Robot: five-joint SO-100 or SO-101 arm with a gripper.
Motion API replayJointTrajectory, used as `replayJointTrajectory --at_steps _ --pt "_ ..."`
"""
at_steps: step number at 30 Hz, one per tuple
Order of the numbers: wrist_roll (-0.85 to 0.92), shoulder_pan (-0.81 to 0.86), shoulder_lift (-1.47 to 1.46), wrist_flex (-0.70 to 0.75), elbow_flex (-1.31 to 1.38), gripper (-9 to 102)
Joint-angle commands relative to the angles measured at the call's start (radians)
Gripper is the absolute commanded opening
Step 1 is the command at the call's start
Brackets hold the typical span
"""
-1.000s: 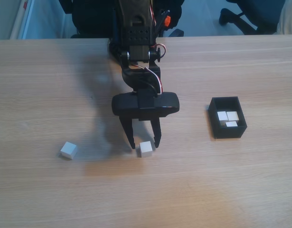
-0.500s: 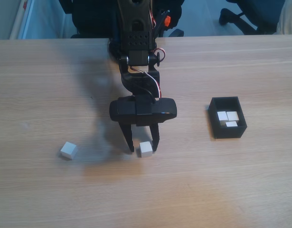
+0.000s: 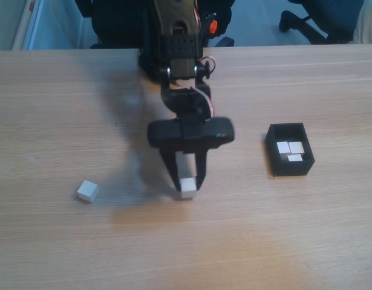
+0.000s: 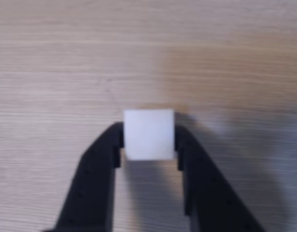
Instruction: Pick blocks and place them in the box.
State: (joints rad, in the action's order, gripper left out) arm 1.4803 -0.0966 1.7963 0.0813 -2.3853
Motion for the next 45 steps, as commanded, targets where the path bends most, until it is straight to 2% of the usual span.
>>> replayJointTrajectory --at_steps 1,9,14,18,25,28,36,40,45 --pt "-0.032 -0.069 0.133 0.048 0.015 0" --pt "-0.057 -0.351 0.33 0.281 0.054 0" --pt "-0.114 -0.511 0.325 0.462 0.167 0" --pt "-0.186 -0.578 0.278 0.548 0.252 0" --pt "-0.273 -0.601 0.184 0.62 0.356 1" --pt "-0.287 -0.594 0.163 0.597 0.364 8" --pt "-0.318 -0.594 0.15 0.595 0.367 16" --pt "-0.341 -0.595 0.144 0.615 0.371 15" --pt "-0.364 -0.534 0.17 0.652 0.348 6"
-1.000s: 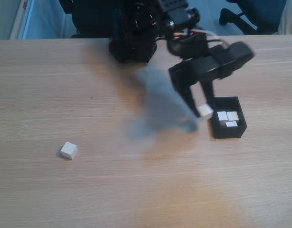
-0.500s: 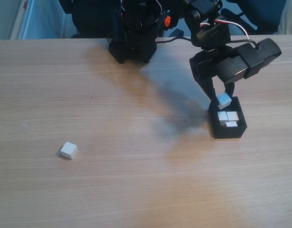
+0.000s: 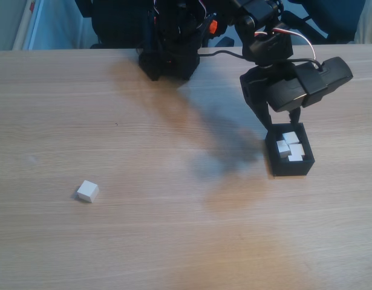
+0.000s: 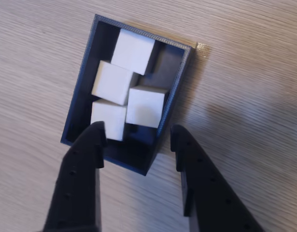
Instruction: Pick blocks and place them in the box.
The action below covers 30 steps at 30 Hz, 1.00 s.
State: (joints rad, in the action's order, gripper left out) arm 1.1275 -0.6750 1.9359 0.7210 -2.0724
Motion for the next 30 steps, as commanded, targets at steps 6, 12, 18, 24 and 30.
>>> replayJointTrajectory --at_steps 6,12,18,24,30 --pt "0.038 0.229 0.077 0.084 -0.021 0" --pt "0.127 0.442 0.1 0.202 -0.055 0" --pt "0.163 0.652 0.101 0.249 -0.054 0" --pt "0.23 0.838 0.091 0.229 -0.069 0" --pt "0.327 0.992 0.044 0.221 -0.069 0"
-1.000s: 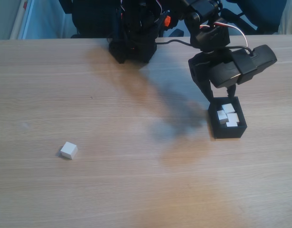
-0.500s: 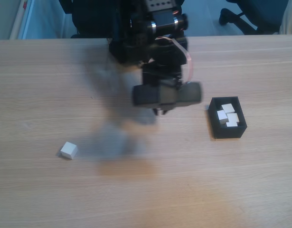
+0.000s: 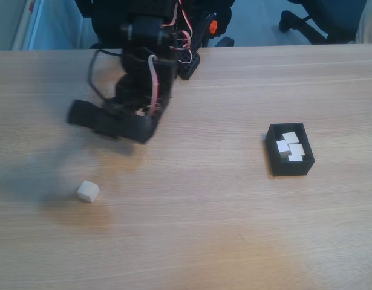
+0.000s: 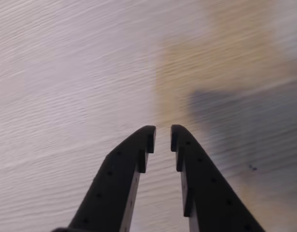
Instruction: Pick blocks and place them in the box.
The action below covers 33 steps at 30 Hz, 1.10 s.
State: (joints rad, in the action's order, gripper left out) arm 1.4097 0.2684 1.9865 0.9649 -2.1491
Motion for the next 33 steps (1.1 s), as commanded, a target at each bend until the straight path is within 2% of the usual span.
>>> replayJointTrajectory --at_steps 1,10,20,33 --pt "0.069 0.074 -0.017 -0.034 0.008 0" --pt "0.236 0.21 -0.17 -0.138 0.067 1" --pt "0.175 0.21 -0.341 -0.195 0.256 7" --pt "0.172 0.187 -0.399 -0.324 0.278 13"
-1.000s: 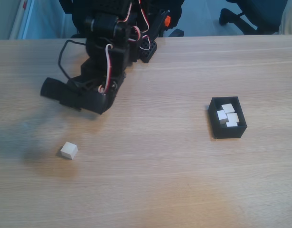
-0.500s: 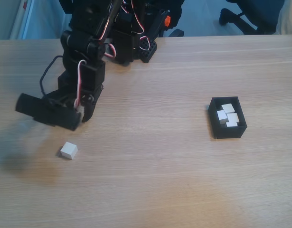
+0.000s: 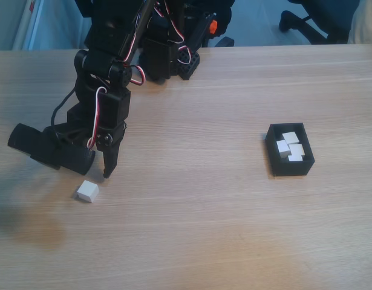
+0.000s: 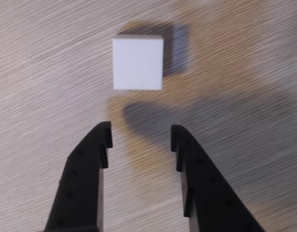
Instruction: Pick blocks and place them in the box.
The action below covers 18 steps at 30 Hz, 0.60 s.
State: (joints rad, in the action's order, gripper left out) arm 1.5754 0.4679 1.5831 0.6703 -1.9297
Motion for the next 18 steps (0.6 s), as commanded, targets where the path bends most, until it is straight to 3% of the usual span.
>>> replayJointTrajectory --at_steps 1,18 --pt "0.006 -0.012 0.0 -0.034 0.063 14" --pt "0.037 0.006 -0.104 -0.083 0.141 19"
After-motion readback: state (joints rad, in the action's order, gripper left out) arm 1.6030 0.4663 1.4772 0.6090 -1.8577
